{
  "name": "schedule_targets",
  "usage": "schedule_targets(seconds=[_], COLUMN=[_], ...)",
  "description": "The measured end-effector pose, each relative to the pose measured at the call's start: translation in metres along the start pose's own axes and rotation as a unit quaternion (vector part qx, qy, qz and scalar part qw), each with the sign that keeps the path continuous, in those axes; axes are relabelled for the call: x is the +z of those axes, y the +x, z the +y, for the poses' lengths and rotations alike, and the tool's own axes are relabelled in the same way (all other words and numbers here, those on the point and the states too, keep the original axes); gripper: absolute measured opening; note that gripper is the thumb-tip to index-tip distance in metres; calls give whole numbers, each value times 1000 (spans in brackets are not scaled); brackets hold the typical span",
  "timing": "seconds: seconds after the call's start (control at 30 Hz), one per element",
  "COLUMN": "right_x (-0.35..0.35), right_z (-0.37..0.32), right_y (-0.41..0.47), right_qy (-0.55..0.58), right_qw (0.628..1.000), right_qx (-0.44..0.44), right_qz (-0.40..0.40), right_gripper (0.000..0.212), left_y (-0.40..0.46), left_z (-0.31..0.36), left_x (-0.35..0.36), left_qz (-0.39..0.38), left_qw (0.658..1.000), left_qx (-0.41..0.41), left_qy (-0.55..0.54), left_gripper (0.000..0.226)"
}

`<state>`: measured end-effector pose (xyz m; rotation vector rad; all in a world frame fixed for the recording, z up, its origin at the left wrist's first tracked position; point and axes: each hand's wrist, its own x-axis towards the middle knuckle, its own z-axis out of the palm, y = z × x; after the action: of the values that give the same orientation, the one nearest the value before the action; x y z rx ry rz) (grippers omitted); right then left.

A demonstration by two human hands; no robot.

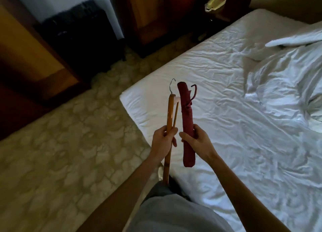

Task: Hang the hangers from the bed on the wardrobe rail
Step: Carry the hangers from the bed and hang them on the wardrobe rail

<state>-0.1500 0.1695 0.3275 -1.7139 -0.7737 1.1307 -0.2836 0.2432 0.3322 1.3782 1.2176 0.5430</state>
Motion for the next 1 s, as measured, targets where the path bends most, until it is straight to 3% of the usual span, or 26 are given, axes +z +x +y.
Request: schedule_targets(seconds=[0.27,0.5,1.0], right_x=[148,306,607], right_z=[-42,-100,-223], right_y=[29,94,203], right_qy=[-94,-162,-174], right_qw=[983,951,923], right_qx=[-52,-86,-74], right_qz=[-147,-249,-336], right_gripper=[27,24,21], left_y=[-19,13,138], left_z=[-42,-81,-96], left_x=[-143,-292,-590], left_qz=[157,248,347], left_qw=[982,961,918], left_qx=[-44,-57,-65], left_qy=[-99,-112,-181], left_gripper=[27,32,23])
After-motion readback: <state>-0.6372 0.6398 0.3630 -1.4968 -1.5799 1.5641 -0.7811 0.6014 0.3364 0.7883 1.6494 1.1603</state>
